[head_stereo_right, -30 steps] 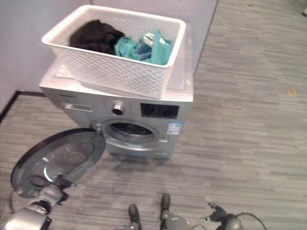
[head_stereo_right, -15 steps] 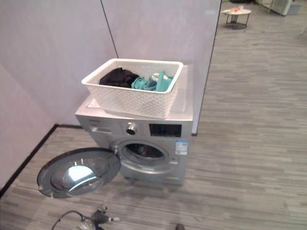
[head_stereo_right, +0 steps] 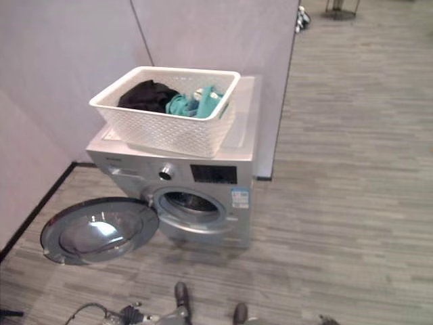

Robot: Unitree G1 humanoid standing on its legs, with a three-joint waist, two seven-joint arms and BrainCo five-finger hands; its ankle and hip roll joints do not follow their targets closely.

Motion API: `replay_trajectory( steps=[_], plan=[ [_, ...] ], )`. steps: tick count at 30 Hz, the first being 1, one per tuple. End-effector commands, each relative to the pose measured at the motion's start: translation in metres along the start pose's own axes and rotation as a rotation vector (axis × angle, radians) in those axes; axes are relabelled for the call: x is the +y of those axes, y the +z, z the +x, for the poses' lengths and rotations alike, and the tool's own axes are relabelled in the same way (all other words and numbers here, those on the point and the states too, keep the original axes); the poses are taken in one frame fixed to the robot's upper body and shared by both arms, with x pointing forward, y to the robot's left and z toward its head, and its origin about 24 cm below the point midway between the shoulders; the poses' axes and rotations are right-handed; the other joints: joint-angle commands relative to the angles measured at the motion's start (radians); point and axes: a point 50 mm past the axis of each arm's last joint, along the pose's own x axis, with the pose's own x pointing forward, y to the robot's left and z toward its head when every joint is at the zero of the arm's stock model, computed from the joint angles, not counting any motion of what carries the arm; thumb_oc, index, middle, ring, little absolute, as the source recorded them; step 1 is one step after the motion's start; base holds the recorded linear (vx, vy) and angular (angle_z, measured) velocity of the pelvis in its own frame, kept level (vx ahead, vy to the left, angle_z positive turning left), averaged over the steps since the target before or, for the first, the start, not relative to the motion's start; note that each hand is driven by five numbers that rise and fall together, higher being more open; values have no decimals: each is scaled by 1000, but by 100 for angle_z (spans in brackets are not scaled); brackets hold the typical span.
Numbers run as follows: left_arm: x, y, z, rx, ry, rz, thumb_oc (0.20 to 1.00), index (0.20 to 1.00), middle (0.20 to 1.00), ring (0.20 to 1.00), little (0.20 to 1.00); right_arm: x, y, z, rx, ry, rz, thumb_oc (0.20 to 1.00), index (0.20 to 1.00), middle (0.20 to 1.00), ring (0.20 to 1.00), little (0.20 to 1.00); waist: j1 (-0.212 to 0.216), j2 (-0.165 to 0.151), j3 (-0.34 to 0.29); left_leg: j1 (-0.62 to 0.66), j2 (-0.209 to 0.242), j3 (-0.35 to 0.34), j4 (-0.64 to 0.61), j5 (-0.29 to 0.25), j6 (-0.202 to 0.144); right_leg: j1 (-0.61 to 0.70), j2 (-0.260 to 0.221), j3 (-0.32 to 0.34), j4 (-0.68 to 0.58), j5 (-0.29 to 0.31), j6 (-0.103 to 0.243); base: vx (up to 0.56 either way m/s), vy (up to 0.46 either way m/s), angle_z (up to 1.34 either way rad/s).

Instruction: Grab the laundry basket,head to the washer,open it,put in the laundry and shut it.

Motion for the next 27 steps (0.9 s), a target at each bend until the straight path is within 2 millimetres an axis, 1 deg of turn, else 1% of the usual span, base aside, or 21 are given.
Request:
replay_trajectory(
  steps=[1, 3, 5, 6, 7, 8, 9, 10, 12, 13, 14, 15, 16, 17, 18, 19, 20, 21, 24, 25, 27],
  plan=[
    [19, 1, 0, -7, 38, 27, 1000, 1000, 1000, 1000, 1000, -1, -17, -3, 38, 0, 64, 1000, 1000, 1000, 1000, 1000, -26, -54, -21, -29, -83, -3, 116, -7, 91, 138, -147, 141, -142, 120, 99, 231, 314, -21],
    [20, -2, -1, -10, 39, 43, 1000, 1000, 1000, 1000, 1000, 2, -18, -3, 43, 18, 72, 1000, 1000, 1000, 1000, 1000, -25, -63, -29, -31, -97, 31, 153, -45, 107, 135, -185, 158, -137, 143, 116, 178, 305, -22],
    [23, 0, -1, -16, 47, 56, 1000, 1000, 1000, 1000, 1000, 3, -16, -2, 45, 18, 69, 1000, 1000, 1000, 1000, 1000, -18, -72, -27, -24, -114, 50, 163, -77, 126, 111, -216, 170, -119, 190, 129, 89, 230, -37],
    [23, 0, -1, -16, 47, 56, 1000, 1000, 1000, 1000, 1000, 3, -16, -2, 45, 18, 69, 1000, 1000, 1000, 1000, 1000, -18, -72, -27, -24, -114, 50, 162, -77, 126, 111, -216, 170, -118, 190, 129, 62, 194, -36],
    [25, -2, -1, -12, 51, 62, 1000, 1000, 1000, 1000, 1000, 6, -13, -2, 40, 25, 65, 1000, 1000, 1000, 1000, 1000, -15, -78, -23, -15, -120, 67, 157, -86, 134, 95, -233, 165, -105, 233, 137, 65, 261, -39],
    [27, -5, -2, -1, 57, 76, 1000, 1000, 1000, 1000, 1000, 8, -11, -1, 37, 36, 69, 1000, 1000, 1000, 1000, 1000, -12, -85, -18, 6, -130, 94, 146, -101, 145, 77, -261, 157, -84, 302, 152, 64, 260, -37],
    [27, -5, -2, -2, 57, 76, 1000, 1000, 1000, 1000, 1000, 8, -11, -1, 37, 36, 69, 1000, 1000, 1000, 1000, 1000, -11, -85, -21, 4, -130, 95, 144, -98, 145, 73, -261, 159, -85, 304, 152, 79, 303, -48],
    [29, -9, -2, 8, 62, 80, 1000, 1000, 1000, 1000, 1000, 11, -8, 0, 33, 50, 62, 1000, 1000, 1000, 1000, 1000, -9, -88, -19, 31, -145, 104, 124, -109, 156, 57, -281, 146, -61, 352, 156, 79, 245, -40],
    [28, -16, -3, 29, 59, 80, 1000, 1000, 1000, 1000, 1000, 13, -5, 0, 19, 64, 54, 1000, 1000, 1000, 1000, 1000, -1, -91, -12, 67, -159, 128, 96, -119, 164, 52, -317, 59, -37, 395, 164, 75, 289, -14],
    [28, -19, -3, 40, 56, 79, 1000, 1000, 1000, 1000, 1000, 14, -2, 1, 10, 67, 55, 1000, 1000, 1000, 1000, 1000, 2, -90, -10, 80, -162, 138, 82, -119, 166, 50, -325, 15, -27, 395, 163, 23, 155, -8],
    [28, -19, -3, 40, 56, 79, 1000, 1000, 1000, 1000, 1000, 14, -2, 1, 10, 67, 55, 1000, 1000, 1000, 1000, 1000, 1, -90, -9, 81, -163, 138, 81, -118, 166, 51, -325, 14, -28, 395, 164, 44, 234, -44],
    [28, -30, -5, 78, 58, 76, 1000, 1000, 1000, 1000, 1000, 21, 1, 1, -4, 89, 51, 1000, 1000, 1000, 1000, 1000, 4, -94, -9, 111, -175, 154, 39, -115, 171, 53, -306, -37, -12, 366, 159, 56, 215, -45],
    [29, -33, -6, 89, 56, 76, 1000, 1000, 1000, 1000, 1000, 23, 1, 1, -6, 96, 44, 1000, 1000, 1000, 1000, 1000, 0, -96, -9, 122, -184, 147, 19, -110, 174, 35, -268, -10, 5, 336, 148, 77, 281, -42],
    [31, -36, -6, 100, 64, 68, 1000, 1000, 1000, 1000, 1000, 26, 0, 1, -5, 107, 32, 1000, 1000, 1000, 1000, 1000, -4, -97, -5, 130, -190, 147, 3, -105, 176, 13, -229, -8, 18, 300, 135, 71, 200, -6],
    [33, -40, -7, 115, 73, 59, 1000, 1000, 1000, 1000, 1000, 30, 2, 1, -13, 122, 12, 1000, 1000, 1000, 1000, 1000, -5, -101, 2, 149, -195, 151, -23, -100, 177, -27, -175, -35, 34, 251, 115, 49, 137, -9],
    [33, -40, -7, 115, 73, 59, 1000, 1000, 1000, 1000, 1000, 30, 2, 1, -13, 122, 12, 1000, 1000, 1000, 1000, 1000, -6, -101, 2, 150, -195, 151, -24, -99, 177, -27, -175, -35, 34, 250, 115, 40, 101, -1],
    [34, -40, -7, 118, 72, 60, 1000, 1000, 1000, 1000, 1000, 31, 4, 1, -20, 126, 1, 1000, 1000, 1000, 1000, 1000, -9, -103, 10, 162, -199, 151, -38, -99, 176, -65, -140, -44, 40, 225, 104, 95, 66, 0],
    [34, -40, -7, 116, 70, 64, 1000, 1000, 1000, 1000, 1000, 31, 4, 1, -21, 127, -5, 1000, 1000, 1000, 1000, 1000, -11, -100, 18, 187, -205, 138, -50, -119, 169, -81, -119, -55, 37, 200, 113, 126, 70, -8],
    [31, -34, -6, 99, 64, 83, 1000, 1000, 1000, 1000, 1000, 29, 4, 1, -25, 116, -1, 1000, 1000, 1000, 1000, 1000, -24, -97, 34, 215, -213, 123, -57, -129, 166, -118, -96, -67, -22, 223, 114, 97, 10, 1],
    [30, -32, -5, 90, 63, 92, 1000, 1000, 1000, 1000, 1000, 30, 4, 1, -23, 115, 1, 1000, 1000, 1000, 1000, 1000, -31, -105, 35, 213, -221, 128, -61, -115, 171, -141, -93, -70, -56, 253, 104, 64, -37, 24],
    [28, -29, -5, 79, 59, 96, 1000, 1000, 1000, 1000, 1000, 30, 1, 1, -12, 114, -4, 1000, 1000, 1000, 1000, 1000, -39, -103, 35, 222, -224, 118, -65, -117, 171, -165, -97, -57, -56, 278, 111, 99, -56, 22]
  ],
)
